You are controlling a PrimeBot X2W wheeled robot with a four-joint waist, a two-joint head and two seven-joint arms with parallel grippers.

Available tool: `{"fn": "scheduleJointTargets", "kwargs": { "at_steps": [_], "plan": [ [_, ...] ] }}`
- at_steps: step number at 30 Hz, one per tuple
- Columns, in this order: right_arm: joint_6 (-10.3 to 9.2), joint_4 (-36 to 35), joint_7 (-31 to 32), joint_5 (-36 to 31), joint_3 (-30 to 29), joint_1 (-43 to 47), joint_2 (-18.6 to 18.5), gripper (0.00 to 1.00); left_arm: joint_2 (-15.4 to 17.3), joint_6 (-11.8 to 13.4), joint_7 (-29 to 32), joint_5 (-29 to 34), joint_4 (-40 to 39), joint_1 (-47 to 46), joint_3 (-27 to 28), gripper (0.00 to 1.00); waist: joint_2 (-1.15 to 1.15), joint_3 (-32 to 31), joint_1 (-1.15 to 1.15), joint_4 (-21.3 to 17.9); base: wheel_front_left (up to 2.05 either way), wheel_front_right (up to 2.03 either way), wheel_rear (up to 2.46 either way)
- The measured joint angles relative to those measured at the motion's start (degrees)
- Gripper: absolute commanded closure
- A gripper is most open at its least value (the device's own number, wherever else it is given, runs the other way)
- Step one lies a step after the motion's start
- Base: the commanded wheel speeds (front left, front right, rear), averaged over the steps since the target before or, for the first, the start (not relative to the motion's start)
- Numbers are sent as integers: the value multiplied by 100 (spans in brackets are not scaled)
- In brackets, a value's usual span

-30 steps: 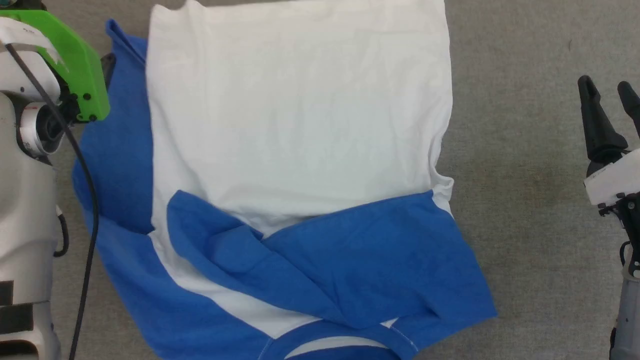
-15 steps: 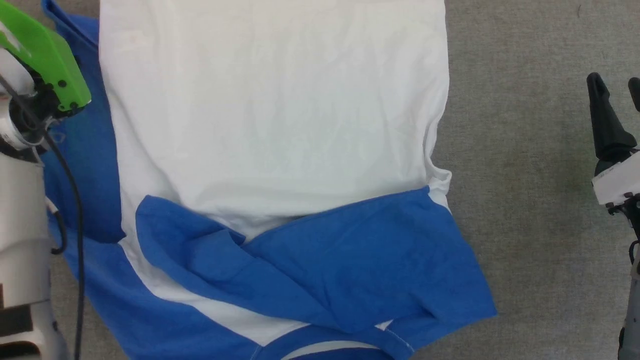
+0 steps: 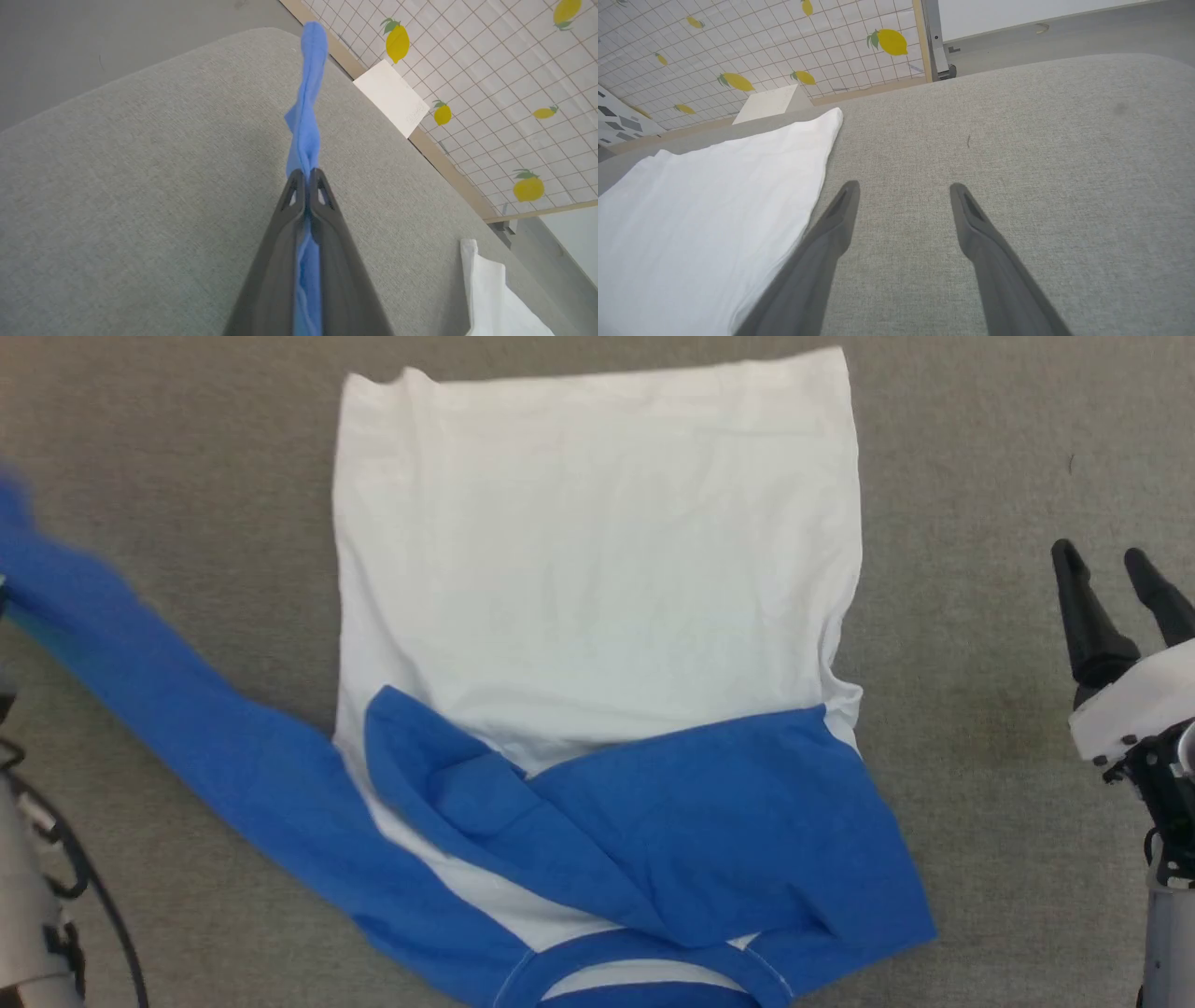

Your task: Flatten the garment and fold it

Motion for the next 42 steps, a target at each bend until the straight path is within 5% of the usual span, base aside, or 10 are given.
{"fn": "scheduleJointTargets", "kwargs": {
  "at_steps": [5, 12, 18, 26, 42],
  "plan": [
    [0, 121, -11, -12, 25, 129, 90, 0, 141, -37, -435, -49, 82, 303, 356, 100, 0, -401, 0, 155, 0, 0, 0],
    [0, 288, -77, -41, 45, 306, 205, 0, 103, -516, -676, -25, -277, 588, 92, 100, 0, -922, 0, 286, 0, 0, 0],
    [0, 409, -118, -41, 57, 469, 266, 0, -442, -790, -803, 121, -929, 1012, -587, 100, 0, -1323, 0, 302, 0, 0, 0],
    [0, 444, -158, -42, 4, 700, 342, 0, -1548, -1107, -645, 359, -1686, 1609, -2302, 100, 0, -1746, 0, 251, 0, 0, 0],
    [0, 467, -158, -41, -35, 799, 385, 0, -1657, -1360, -544, -330, -970, 1805, -6166, 100, 0, -1698, 0, -95, 0, 0, 0]
  ]
}}
